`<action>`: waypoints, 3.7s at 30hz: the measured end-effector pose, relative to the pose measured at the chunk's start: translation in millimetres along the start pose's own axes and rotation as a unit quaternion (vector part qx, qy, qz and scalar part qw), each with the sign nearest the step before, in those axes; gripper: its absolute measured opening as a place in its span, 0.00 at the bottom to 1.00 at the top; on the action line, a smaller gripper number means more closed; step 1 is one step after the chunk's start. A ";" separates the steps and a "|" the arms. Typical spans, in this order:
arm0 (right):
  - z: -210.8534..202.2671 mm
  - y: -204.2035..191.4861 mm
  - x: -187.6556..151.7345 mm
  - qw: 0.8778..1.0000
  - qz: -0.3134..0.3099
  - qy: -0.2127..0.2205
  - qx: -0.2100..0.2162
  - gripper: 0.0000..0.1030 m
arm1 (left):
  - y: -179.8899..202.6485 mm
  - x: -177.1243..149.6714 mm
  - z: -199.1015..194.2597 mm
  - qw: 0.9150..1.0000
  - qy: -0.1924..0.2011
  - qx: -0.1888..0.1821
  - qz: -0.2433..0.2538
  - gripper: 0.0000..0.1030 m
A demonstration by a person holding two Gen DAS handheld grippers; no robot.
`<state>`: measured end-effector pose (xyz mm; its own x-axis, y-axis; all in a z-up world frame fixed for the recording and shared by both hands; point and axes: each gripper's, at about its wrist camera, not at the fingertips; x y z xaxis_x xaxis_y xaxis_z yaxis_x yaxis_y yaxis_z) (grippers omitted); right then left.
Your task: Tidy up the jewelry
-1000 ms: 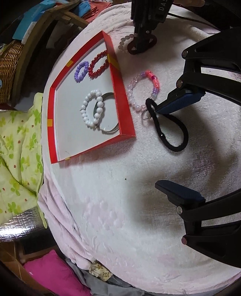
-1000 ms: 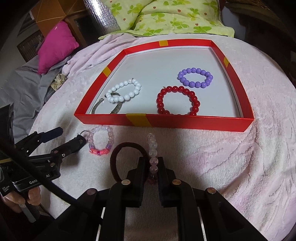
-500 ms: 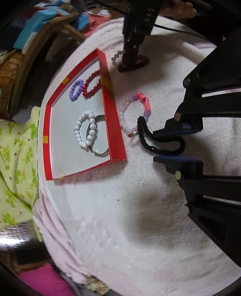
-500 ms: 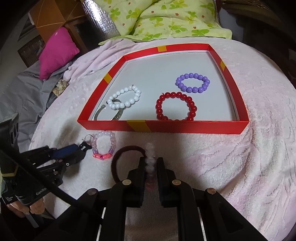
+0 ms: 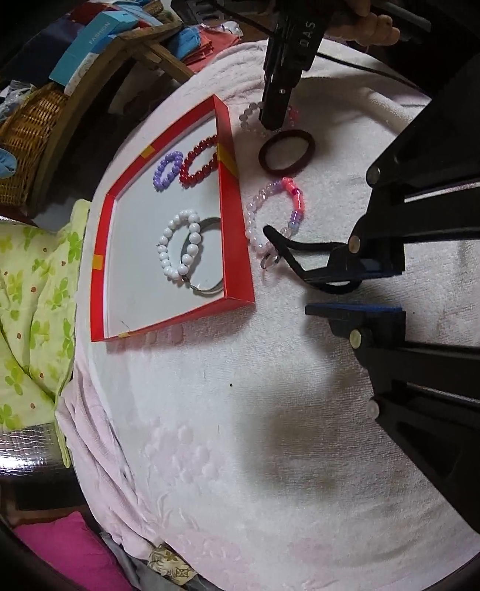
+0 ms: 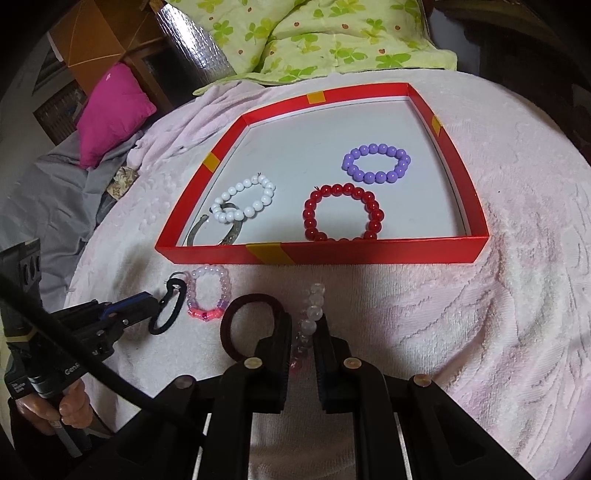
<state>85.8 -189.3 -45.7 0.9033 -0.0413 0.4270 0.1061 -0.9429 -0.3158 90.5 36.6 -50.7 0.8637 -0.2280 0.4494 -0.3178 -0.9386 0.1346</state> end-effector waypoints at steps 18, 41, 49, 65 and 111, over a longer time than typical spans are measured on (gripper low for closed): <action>-3.6 13.8 3.4 1.000 0.006 -0.007 -0.023 0.32 | 22.8 -6.7 9.8 0.998 -0.007 0.032 0.061 0.56; -28.9 12.8 6.8 0.998 0.005 0.055 0.016 0.11 | 23.3 -7.5 -35.1 0.997 0.058 -0.014 0.053 0.12; -36.7 16.7 8.8 0.997 0.021 0.061 0.046 0.11 | 24.4 -4.1 -35.6 0.997 0.059 -0.007 0.049 0.12; 4.9 -16.1 -2.4 0.989 -0.090 0.015 -0.117 0.08 | 23.7 -5.9 -34.9 0.998 0.054 0.005 0.045 0.13; 30.0 34.6 143.6 0.983 0.129 0.101 0.083 0.20 | 62.4 64.4 0.3 0.994 0.104 -0.030 0.011 0.32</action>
<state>231.6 -218.0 -20.8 0.8105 -0.3517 0.4684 -0.0335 -0.8262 -0.5624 126.4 -36.7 -13.6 0.7590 -0.1841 0.6245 -0.3637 -0.9155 0.1722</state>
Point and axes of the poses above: each gripper's, at about its wrist camera, not at the fingertips, and z roughly the way its jaws point, y to its right, x to its top, and after that the axes turned 6 degrees about -y, right-handed
